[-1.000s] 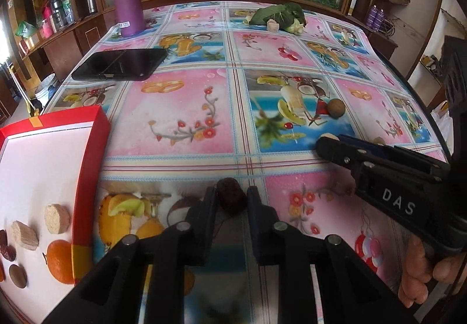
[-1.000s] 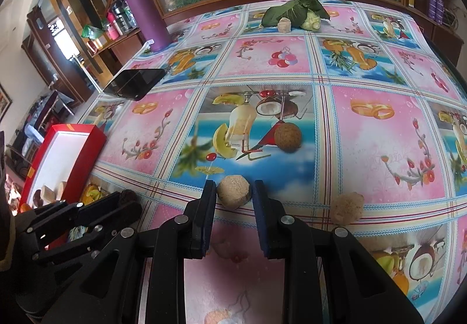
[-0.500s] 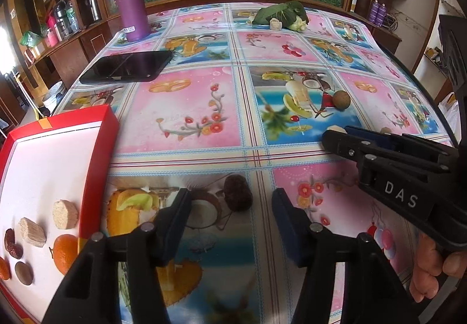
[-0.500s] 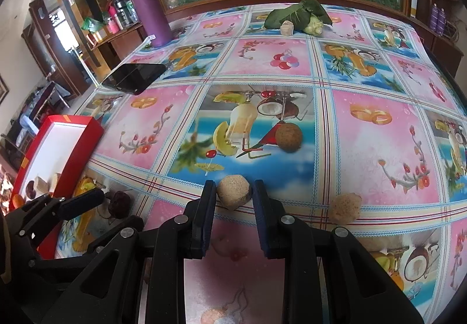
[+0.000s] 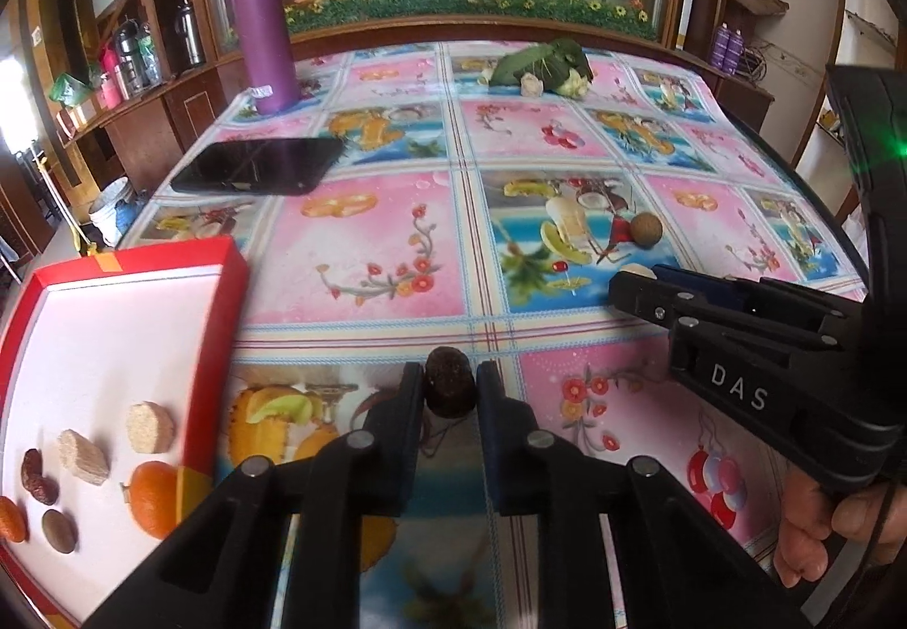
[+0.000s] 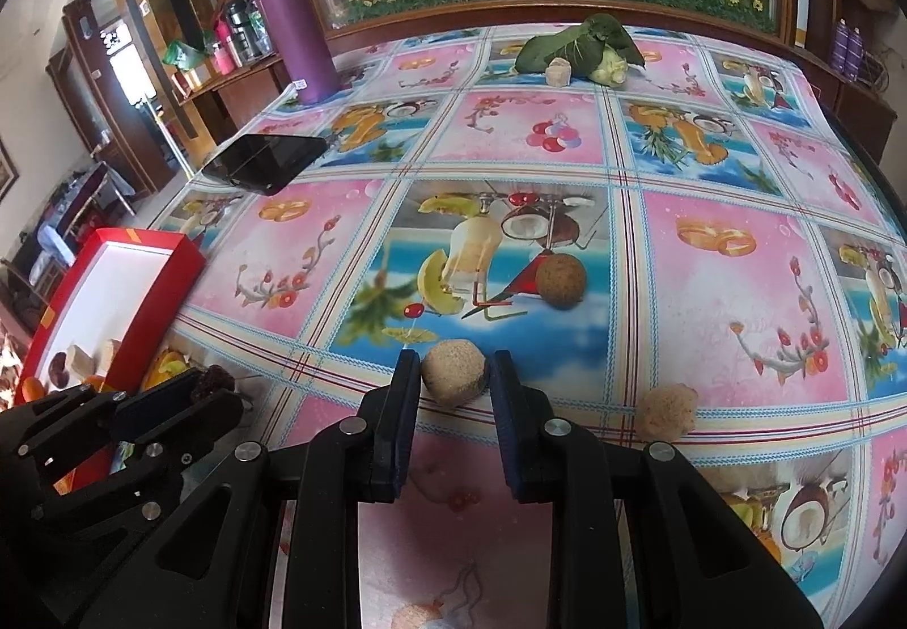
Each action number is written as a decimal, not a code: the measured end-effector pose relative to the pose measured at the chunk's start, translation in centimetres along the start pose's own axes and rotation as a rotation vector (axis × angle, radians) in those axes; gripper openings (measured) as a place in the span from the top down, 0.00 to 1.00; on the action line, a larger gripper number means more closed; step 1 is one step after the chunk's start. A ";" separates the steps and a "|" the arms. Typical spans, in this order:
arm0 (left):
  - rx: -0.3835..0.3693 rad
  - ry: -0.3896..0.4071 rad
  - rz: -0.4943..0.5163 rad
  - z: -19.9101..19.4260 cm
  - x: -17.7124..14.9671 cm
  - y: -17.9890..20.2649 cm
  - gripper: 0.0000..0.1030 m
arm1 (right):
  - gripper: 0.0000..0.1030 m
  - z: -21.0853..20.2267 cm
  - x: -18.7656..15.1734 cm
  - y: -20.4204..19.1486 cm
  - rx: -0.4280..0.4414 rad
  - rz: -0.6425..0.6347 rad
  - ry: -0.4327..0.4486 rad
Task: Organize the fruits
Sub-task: 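Carry the date and beige piece into the tray and open both tools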
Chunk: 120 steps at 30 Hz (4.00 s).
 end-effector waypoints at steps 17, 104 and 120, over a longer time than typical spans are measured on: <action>0.039 0.142 -0.068 -6.2 -0.2 -4.7 0.80 | 0.77 -2.2 2.0 0.7 0.013 0.074 0.169; 0.329 0.081 -0.282 -7.0 -9.4 -25.6 0.33 | 0.68 0.4 -7.7 -27.9 0.380 -0.137 -0.031; 0.377 0.057 -0.326 -8.0 -9.4 -25.7 0.05 | 0.68 -1.3 -6.7 -26.4 0.405 -0.088 0.036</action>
Point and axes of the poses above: each gripper's, at about its wrist camera, not at the fingertips, and z roughly the way its jaws point, y to its right, x to its top, the point moved 10 cm from there along z, roughly the way its jaws point, and after that the axes turned 2 degrees about z, right-handed, at the moved point
